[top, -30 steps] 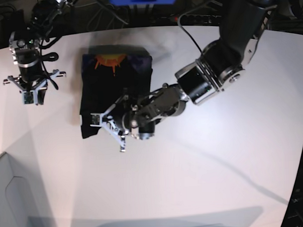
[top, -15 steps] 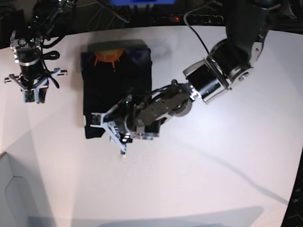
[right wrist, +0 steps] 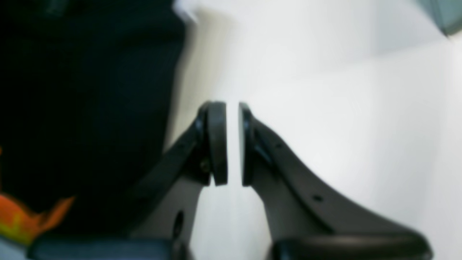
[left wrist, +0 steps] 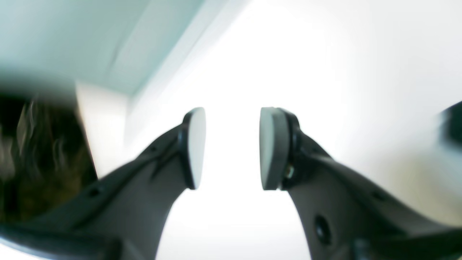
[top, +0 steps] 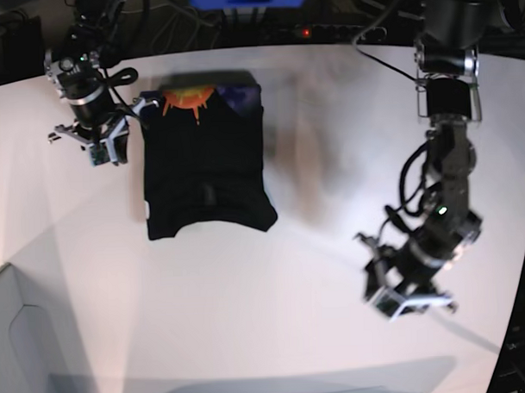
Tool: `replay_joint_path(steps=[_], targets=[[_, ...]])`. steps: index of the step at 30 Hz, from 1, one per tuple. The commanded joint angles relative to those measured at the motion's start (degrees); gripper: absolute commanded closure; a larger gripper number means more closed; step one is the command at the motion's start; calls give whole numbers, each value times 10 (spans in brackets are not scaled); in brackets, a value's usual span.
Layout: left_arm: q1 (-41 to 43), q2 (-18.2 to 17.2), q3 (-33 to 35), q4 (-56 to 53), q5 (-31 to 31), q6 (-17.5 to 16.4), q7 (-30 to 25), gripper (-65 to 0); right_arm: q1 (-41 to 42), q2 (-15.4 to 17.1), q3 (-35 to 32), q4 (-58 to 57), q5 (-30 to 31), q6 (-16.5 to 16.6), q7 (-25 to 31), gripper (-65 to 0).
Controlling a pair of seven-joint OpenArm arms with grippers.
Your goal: Fold the T-shirt properly
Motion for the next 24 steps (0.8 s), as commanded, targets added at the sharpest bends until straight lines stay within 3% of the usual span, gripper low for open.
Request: replay_joint_path(steps=[1, 4, 10, 18, 24], targets=[[21, -2, -59, 22, -8, -3, -6, -238, -6, 0, -12, 11, 11, -5, 16, -43], [113, 4, -226, 38, -11, -6, -5, -238, -19, 0, -57, 10, 13, -5, 16, -43], [254, 23, -387, 15, -100, -6, -4, -238, -31, 0, -93, 4, 61, -5, 17, -43], [371, 64, -457, -3, -160, -5, -9, -238, -28, 6, -90, -76, 93, -5, 17, -43], [419, 108, -498, 27, -160, -6, -4, -236, -52, 13, -58, -12, 148, -5, 49, -43]])
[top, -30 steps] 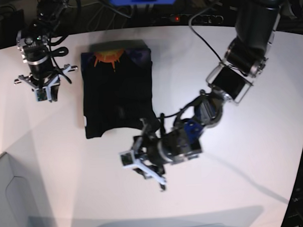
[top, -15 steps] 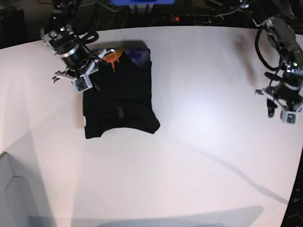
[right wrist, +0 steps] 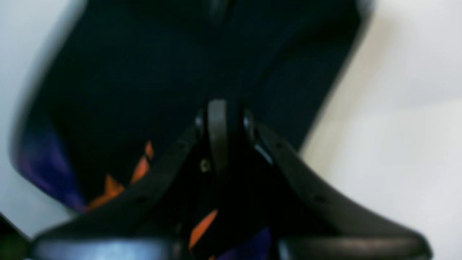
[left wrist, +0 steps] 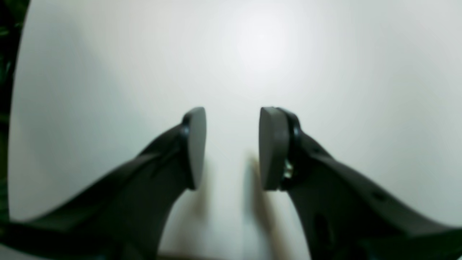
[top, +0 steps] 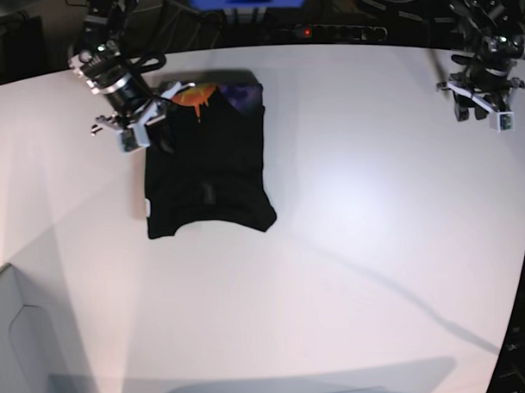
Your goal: Fold the T-shirt properly
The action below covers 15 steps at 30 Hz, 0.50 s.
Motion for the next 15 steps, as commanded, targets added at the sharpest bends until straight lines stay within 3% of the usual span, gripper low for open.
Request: replay_joint_path(steps=[1, 10, 15], targets=[[18, 4, -9, 23, -6, -1, -8, -236, -10, 1, 11, 29, 21, -5, 17, -43], [178, 82, -10, 89, -6, -1, -12, -216, -115, -1, 160, 50, 40, -5, 12, -43], [241, 112, -11, 57, -6, -2, -15, -20, -188, 5, 215, 33, 40, -5, 11, -42]])
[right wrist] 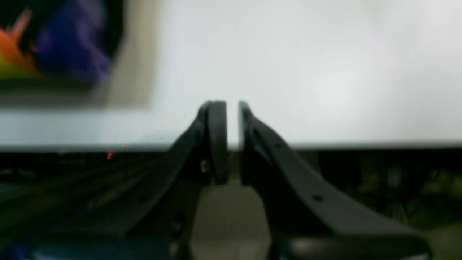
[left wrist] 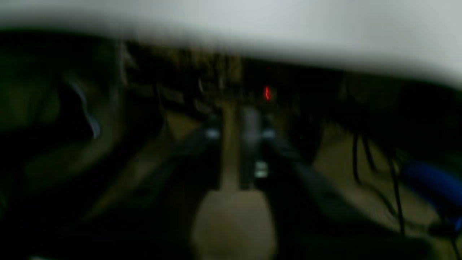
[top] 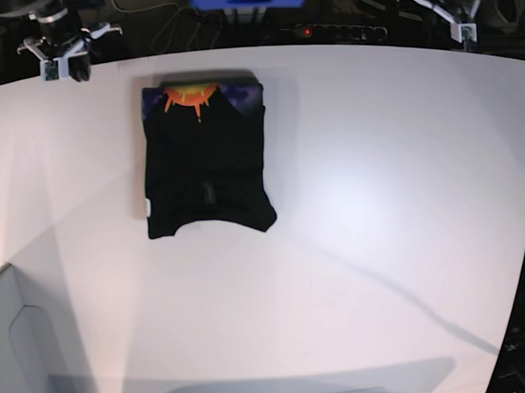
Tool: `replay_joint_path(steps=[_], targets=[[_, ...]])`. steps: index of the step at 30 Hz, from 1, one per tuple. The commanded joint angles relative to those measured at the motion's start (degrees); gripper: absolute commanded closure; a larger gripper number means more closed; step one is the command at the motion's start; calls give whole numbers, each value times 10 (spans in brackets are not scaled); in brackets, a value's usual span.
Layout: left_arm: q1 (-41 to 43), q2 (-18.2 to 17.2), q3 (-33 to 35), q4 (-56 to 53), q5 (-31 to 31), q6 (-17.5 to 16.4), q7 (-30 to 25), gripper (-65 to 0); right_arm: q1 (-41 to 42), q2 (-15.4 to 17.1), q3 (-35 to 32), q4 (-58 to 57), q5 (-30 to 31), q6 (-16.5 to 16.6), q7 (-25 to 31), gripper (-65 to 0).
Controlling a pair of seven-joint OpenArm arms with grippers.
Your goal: Fold the T-shirt properly
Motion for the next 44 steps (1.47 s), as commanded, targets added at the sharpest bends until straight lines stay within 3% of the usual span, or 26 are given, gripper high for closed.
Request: replay_joint_path(steps=[1, 5, 9, 13, 17, 24, 28, 30, 33, 40, 44], targets=[[8, -6, -5, -9, -7, 2, -12, 0, -19, 11, 7, -5, 4, 0, 4, -42], [6, -21, -2, -117, -7, 1, -29, 0, -43, 43, 7, -81, 4, 0, -33, 0], [-11, -70, 70, -247, -4, 1, -143, 0, -8, 68, -2, -213, 2, 0, -33, 0], [-32, -126, 194, -376, -3, 8, -254, 0, 32, 88, -15, -348, -1, 0, 0, 0], [-104, -162, 302, -569, -2, 9, -324, 0, 72, 104, -59, -493, -55, 0, 78, 0], [-236, -163, 417, -853, -2, 17, -500, 0, 152, 105, -72, -722, -162, 0, 280, 0], [-274, -161, 492, -880, -4, 133, -516, 0, 196, 120, -72, -842, -213, -10, 379, 0], [-287, -155, 513, -884, -6, 184, -515, 0, 213, 125, -72, -888, -233, -86, 416, 0], [-294, -140, 523, -885, -4, 225, -514, 0, 224, 128, -90, -936, -237, -203, 458, 0], [-311, -122, 525, -902, -2, 231, -514, 0, 239, 114, -233, -974, -237, -430, 475, 0], [-330, -118, 525, -935, -2, 231, -514, 0, 251, 104, -271, -987, -238, -505, 474, 0]])
